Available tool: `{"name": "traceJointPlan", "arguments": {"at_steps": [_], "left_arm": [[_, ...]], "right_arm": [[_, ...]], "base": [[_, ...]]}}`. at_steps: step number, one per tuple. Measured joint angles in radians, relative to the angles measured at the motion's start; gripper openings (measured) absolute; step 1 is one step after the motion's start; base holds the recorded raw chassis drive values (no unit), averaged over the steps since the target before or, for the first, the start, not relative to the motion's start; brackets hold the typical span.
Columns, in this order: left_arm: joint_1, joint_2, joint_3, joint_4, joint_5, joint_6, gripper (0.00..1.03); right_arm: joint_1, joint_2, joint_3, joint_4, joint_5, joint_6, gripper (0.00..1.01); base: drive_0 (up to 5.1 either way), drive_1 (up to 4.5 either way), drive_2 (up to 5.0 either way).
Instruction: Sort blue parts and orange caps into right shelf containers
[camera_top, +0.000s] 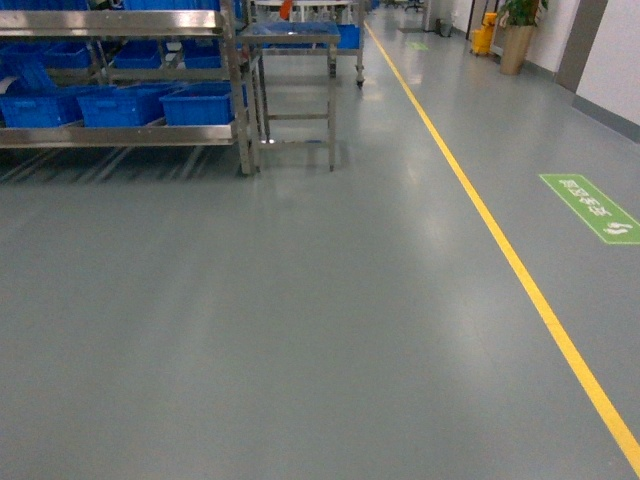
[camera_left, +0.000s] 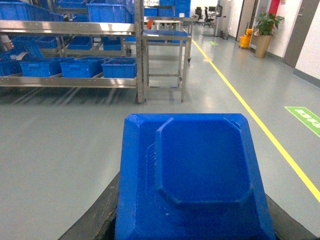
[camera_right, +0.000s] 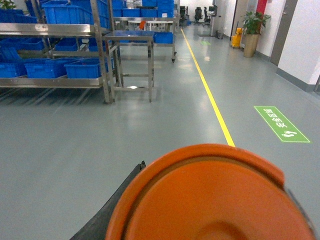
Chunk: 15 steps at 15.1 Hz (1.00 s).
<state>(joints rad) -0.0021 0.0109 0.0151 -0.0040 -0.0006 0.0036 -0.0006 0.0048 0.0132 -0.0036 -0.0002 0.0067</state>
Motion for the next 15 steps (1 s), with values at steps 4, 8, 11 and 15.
{"name": "traceJointPlan", "arguments": {"at_steps": [4,8,11,15], "left_arm": [[0.001,0.0,0.0,0.001,0.0,0.0,0.43],[0.001,0.0,0.0,-0.001,0.0,0.0,0.43],[0.001,0.0,0.0,-0.002,-0.002,0.0,0.43],[0.001,0.0,0.0,0.003,0.001,0.0,0.43]], "right_arm": [[0.0,0.0,0.0,0.0,0.0,0.0,0.44],[0.0,0.0,0.0,0.002,0.0,0.0,0.44],[0.0,0.0,0.0,-0.003,0.0,0.0,0.44],[0.0,0.0,0.0,0.001,0.0,0.0,0.44]], "base": [[-0.1,4.25,-4.4],[0.0,4.31,-4.4],[0.0,4.26,-4.3],[0.0,4.31,-4.3]]}}
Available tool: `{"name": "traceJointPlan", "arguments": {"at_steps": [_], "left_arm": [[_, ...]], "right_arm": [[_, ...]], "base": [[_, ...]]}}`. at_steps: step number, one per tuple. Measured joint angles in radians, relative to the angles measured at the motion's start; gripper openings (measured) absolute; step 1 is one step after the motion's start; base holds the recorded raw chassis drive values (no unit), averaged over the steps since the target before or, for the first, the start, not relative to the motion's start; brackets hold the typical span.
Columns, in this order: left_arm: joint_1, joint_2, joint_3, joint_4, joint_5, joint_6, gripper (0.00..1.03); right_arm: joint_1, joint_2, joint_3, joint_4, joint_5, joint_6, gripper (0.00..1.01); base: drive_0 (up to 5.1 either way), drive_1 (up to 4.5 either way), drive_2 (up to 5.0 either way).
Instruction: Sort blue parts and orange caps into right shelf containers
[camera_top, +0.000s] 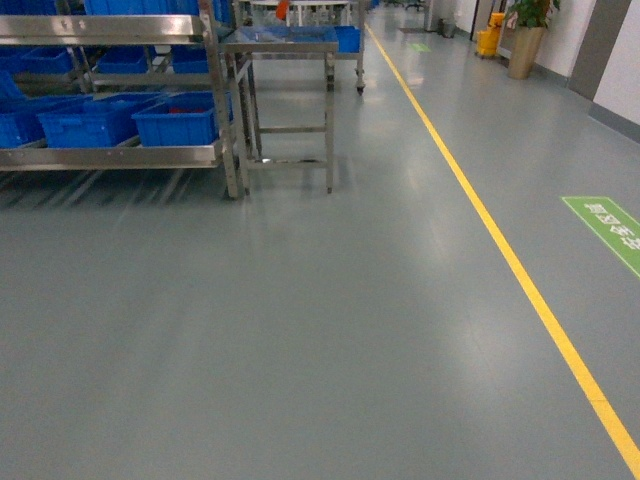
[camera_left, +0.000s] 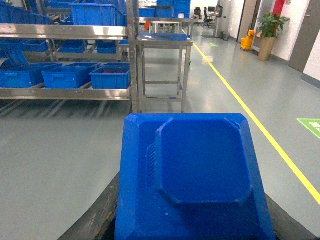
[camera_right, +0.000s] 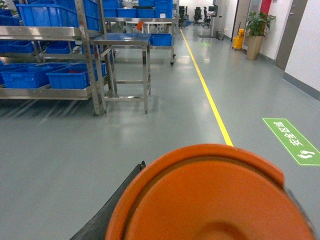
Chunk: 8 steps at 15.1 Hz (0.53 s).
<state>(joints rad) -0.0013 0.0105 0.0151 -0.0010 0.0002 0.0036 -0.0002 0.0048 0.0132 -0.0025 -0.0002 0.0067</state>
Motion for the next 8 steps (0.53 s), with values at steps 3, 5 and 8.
{"name": "traceJointPlan", "arguments": {"at_steps": [3,5,8], "left_arm": [[0.0,0.0,0.0,-0.006,-0.001,0.0,0.43],[0.0,0.0,0.0,-0.006,0.0,0.0,0.43],[0.0,0.0,0.0,-0.005,-0.001,0.0,0.43]], "right_arm": [[0.0,0.0,0.0,0.0,0.0,0.0,0.44],[0.0,0.0,0.0,-0.007,0.0,0.0,0.44],[0.0,0.0,0.0,-0.001,0.0,0.0,0.44]], "base": [[0.0,4.32,-4.3],[0.0,4.28,-4.4],[-0.1,4.26,-4.4]]}}
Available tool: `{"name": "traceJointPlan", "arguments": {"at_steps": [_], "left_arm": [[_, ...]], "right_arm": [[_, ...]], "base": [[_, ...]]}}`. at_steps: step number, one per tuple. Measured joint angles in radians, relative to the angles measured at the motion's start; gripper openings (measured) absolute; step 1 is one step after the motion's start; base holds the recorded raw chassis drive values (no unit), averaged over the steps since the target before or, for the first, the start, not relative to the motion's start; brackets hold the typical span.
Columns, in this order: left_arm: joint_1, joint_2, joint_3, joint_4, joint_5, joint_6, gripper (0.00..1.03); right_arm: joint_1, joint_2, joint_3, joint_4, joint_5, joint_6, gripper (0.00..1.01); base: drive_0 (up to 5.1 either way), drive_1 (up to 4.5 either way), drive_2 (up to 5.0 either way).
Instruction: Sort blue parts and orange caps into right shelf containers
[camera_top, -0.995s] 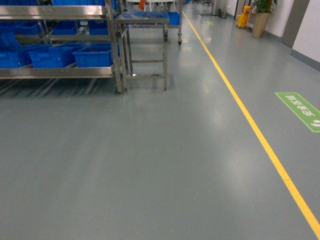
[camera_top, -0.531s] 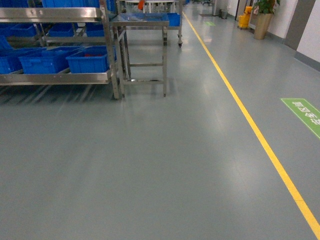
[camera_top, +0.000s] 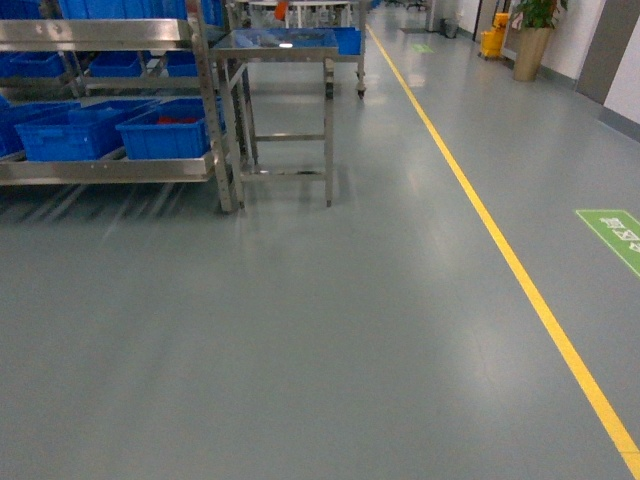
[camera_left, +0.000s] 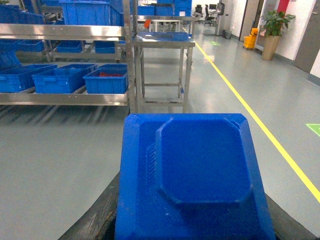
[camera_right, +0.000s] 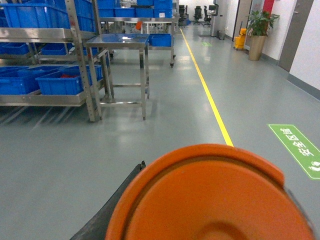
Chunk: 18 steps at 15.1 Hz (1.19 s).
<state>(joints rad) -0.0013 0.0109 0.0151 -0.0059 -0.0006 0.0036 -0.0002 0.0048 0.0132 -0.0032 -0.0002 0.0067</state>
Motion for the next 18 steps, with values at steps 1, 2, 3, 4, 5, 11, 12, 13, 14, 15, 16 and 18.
{"name": "traceJointPlan", "arguments": {"at_steps": [1,2,3,4,5,11,12,13,14,15,16,18], "left_arm": [[0.0,0.0,0.0,-0.001,0.0,0.0,0.43],[0.0,0.0,0.0,0.002,0.001,0.0,0.43],[0.0,0.0,0.0,-0.003,0.0,0.0,0.43],[0.0,0.0,0.0,0.003,0.001,0.0,0.43],[0.0,0.0,0.0,-0.001,0.0,0.0,0.43],[0.0,0.0,0.0,-0.002,0.001,0.0,0.43],[0.0,0.0,0.0,-0.001,0.0,0.0,0.43],[0.0,0.0,0.0,-0.002,0.0,0.0,0.43],[0.0,0.0,0.0,0.001,0.0,0.0,0.43],[0.0,0.0,0.0,0.002,0.001,0.0,0.43],[0.0,0.0,0.0,-0.002,0.0,0.0,0.43],[0.0,0.0,0.0,-0.001,0.001,0.0,0.43]], "right_arm": [[0.0,0.0,0.0,-0.004,0.0,0.0,0.44],[0.0,0.0,0.0,0.0,0.0,0.0,0.44],[0.0,0.0,0.0,-0.004,0.0,0.0,0.44],[0.0,0.0,0.0,-0.001,0.0,0.0,0.44],[0.0,0.0,0.0,0.0,0.0,0.0,0.44],[0.0,0.0,0.0,-0.003,0.0,0.0,0.44],[0.0,0.0,0.0,-0.003,0.0,0.0,0.44],[0.0,0.0,0.0,-0.003,0.0,0.0,0.44],[0.0,0.0,0.0,-0.001,0.0,0.0,0.44],[0.0,0.0,0.0,-0.002,0.0,0.0,0.44],[0.0,0.0,0.0,-0.003,0.0,0.0,0.44],[0.0,0.0,0.0,-0.003,0.0,0.0,0.44]], "base": [[-0.1,4.26,-4.4],[0.0,4.3,-4.3],[0.1,4.37,-4.3],[0.0,4.32,-4.3],[0.0,4.32,-4.3],[0.0,4.29,-4.3],[0.0,4.33,-4.3],[0.0,4.34,-4.3],[0.0,4.34,-4.3],[0.0,4.34,-4.3],[0.1,4.43,-4.2],[0.0,4.36,-4.3]]}}
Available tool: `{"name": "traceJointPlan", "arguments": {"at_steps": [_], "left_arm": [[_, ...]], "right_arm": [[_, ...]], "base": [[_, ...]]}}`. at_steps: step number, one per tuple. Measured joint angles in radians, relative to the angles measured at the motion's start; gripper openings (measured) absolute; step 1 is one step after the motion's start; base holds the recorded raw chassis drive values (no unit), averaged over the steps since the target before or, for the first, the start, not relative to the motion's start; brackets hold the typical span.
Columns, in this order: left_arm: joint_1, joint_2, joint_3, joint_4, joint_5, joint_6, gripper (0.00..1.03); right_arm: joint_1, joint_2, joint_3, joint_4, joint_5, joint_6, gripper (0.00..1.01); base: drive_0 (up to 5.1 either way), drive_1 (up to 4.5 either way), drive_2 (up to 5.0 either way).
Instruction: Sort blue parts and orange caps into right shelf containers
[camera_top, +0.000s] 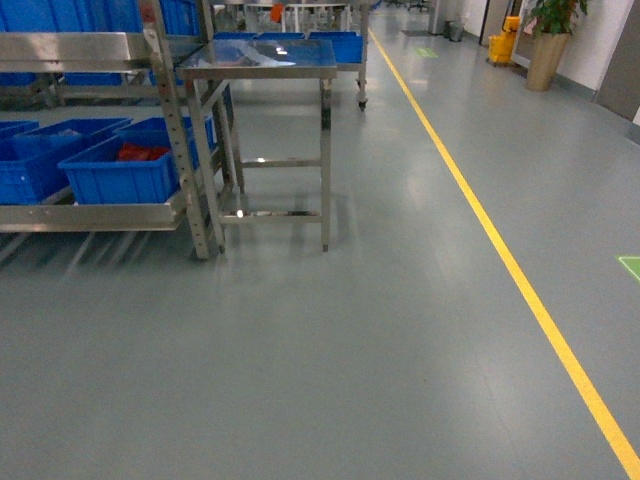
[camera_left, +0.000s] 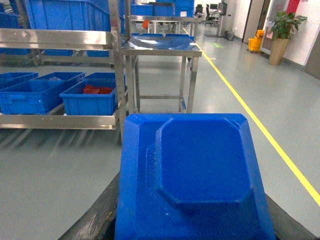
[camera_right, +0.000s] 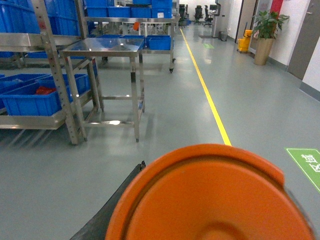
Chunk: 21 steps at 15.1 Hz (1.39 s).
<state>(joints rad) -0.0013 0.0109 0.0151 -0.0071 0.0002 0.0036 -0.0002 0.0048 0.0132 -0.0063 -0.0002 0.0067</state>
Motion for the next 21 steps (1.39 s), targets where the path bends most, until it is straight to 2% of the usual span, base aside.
{"name": "traceJointPlan", "arguments": {"at_steps": [21], "left_arm": [[0.0,0.0,0.0,0.001,0.001,0.0,0.43]], "right_arm": [[0.0,0.0,0.0,-0.002,0.0,0.0,0.44]], "base": [[-0.1,4.25,-4.4]]}}
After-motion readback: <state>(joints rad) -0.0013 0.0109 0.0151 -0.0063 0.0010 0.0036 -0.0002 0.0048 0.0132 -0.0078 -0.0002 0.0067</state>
